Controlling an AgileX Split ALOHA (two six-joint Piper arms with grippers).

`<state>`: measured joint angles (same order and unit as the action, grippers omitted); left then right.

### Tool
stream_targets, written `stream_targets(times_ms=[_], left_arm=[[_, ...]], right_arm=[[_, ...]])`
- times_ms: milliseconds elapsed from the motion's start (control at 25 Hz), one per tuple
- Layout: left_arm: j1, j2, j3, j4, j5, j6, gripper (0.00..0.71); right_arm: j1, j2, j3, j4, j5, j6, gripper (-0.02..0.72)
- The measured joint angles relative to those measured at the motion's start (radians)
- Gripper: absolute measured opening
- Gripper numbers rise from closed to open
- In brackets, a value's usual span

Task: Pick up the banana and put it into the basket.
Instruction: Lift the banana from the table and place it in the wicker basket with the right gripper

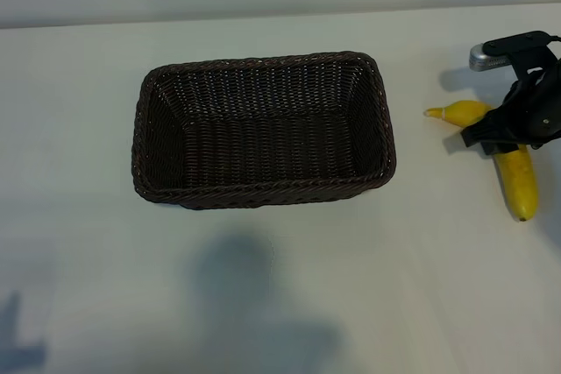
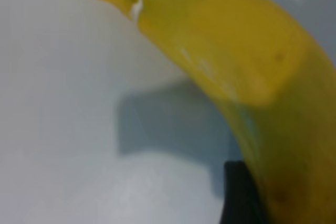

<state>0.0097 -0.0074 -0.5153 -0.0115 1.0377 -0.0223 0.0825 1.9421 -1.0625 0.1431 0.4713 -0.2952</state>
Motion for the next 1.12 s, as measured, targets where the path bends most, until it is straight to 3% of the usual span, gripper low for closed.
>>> stream_targets(times_ms=[320,560,800,1120], left_arm=[[0.000,0.000,0.000,0.000,0.000,0.000,0.572],[0.000,0.000,0.000,0.000,0.000,0.001,0.572],[0.000,0.000,0.000,0.000,0.000,0.001,0.572],[0.000,0.000,0.000,0.000,0.000,0.002,0.572]], right_arm=[[0.000,0.003,-0.190,-0.024,0.243,0.014,0.431],[0.000,0.003,-0.334,-0.026,0.367,0.038,0.431],[0.029,0.003,-0.444,-0.035,0.435,0.045,0.431],[0.177,0.003,-0.556,-0.035,0.455,0.026,0.431]])
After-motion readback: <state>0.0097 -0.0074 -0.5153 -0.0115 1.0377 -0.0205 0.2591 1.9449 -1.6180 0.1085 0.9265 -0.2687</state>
